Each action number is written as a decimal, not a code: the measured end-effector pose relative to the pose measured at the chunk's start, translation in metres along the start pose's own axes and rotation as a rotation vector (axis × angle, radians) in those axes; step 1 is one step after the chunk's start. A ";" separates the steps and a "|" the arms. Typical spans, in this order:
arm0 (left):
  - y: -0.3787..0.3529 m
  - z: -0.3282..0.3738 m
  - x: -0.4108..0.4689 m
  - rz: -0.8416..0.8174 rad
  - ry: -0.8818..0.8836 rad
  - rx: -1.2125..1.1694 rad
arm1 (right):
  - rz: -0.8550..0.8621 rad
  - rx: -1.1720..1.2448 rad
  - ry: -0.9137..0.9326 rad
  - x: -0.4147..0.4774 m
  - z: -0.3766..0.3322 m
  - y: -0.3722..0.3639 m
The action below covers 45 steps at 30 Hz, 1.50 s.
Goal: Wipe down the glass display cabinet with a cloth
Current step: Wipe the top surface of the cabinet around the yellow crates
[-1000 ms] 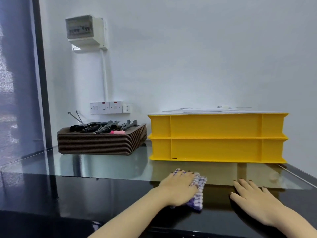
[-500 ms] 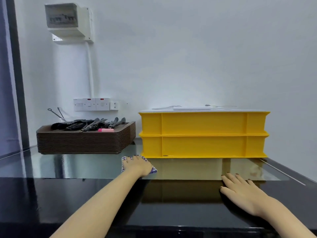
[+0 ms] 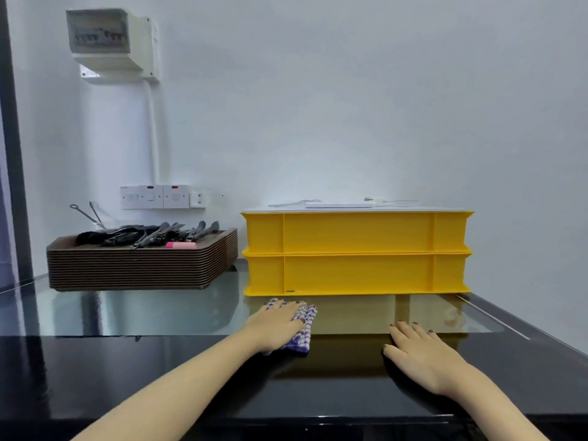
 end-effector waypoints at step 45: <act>0.010 -0.292 -0.127 0.040 0.637 0.137 | -0.037 0.104 0.232 0.041 -0.136 -0.034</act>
Point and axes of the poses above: each hand's wrist, its own x-axis towards the middle knuckle, its own y-axis out of the back of the hand, z = x × y, the point moved 1 cm from there along x, towards the middle knuckle, and after that the axes turned 10 degrees about x, right-handed, at the moved point
